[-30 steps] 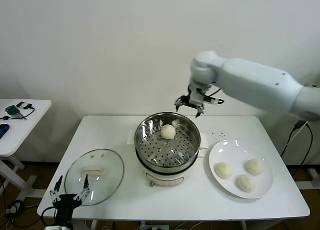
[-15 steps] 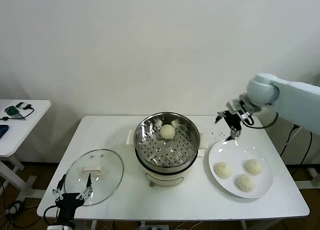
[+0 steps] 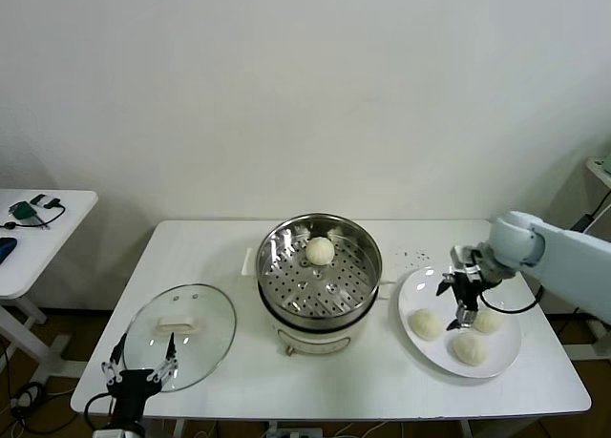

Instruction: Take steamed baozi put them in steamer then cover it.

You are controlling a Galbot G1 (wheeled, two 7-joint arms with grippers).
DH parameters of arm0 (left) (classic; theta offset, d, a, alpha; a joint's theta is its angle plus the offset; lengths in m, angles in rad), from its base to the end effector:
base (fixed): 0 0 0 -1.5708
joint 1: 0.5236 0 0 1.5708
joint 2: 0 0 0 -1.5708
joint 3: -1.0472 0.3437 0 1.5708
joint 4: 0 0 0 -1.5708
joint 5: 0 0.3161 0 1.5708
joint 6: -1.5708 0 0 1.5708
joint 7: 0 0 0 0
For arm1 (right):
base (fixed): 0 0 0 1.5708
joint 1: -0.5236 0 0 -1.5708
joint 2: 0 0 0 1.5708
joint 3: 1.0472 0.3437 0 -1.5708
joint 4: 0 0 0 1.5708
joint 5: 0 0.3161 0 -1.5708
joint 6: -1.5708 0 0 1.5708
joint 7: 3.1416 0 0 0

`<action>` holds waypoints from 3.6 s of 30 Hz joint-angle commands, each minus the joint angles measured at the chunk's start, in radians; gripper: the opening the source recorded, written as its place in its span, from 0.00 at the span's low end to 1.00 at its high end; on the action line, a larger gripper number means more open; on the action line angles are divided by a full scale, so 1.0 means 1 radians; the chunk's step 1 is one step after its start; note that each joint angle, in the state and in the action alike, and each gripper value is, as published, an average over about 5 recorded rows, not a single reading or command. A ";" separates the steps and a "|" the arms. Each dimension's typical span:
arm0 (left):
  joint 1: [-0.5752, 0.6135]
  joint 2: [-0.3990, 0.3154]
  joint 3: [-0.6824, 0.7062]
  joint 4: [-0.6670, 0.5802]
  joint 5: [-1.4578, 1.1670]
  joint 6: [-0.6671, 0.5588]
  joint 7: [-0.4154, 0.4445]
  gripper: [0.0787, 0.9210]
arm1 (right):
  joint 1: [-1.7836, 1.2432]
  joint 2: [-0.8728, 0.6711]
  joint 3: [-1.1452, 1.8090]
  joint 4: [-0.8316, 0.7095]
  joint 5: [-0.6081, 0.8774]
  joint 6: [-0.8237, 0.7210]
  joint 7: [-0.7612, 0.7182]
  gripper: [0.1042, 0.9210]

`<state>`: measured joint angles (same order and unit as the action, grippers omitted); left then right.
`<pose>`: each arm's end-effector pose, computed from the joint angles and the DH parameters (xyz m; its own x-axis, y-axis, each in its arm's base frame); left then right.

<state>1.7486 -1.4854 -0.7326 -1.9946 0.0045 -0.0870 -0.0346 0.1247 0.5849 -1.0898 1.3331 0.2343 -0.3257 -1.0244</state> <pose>0.0812 0.0778 -0.3407 -0.9721 -0.1719 0.1598 -0.1371 0.9686 0.2075 0.4435 -0.1792 -0.2011 -0.0408 -0.1813 0.9826 -0.9966 0.0780 -0.0270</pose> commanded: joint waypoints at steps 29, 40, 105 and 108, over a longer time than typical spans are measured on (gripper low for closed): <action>0.019 -0.002 -0.003 0.005 0.009 -0.009 -0.005 0.88 | -0.128 0.071 0.134 -0.095 -0.018 -0.013 0.012 0.67; 0.040 0.001 -0.003 -0.015 0.006 -0.013 -0.005 0.88 | 0.261 0.022 -0.051 -0.065 0.154 0.015 -0.017 0.67; 0.071 0.016 0.067 -0.067 0.059 -0.005 -0.013 0.88 | 0.430 0.694 -0.385 -0.082 0.509 -0.191 0.206 0.87; 0.071 0.016 0.065 -0.065 0.059 -0.005 -0.013 0.88 | 0.443 0.669 -0.374 -0.063 0.508 -0.189 0.191 0.88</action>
<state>1.8197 -1.4694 -0.6669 -2.0620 0.0631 -0.0926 -0.0471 0.5735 1.2619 -1.4669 1.2620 0.7513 -0.5114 -0.8227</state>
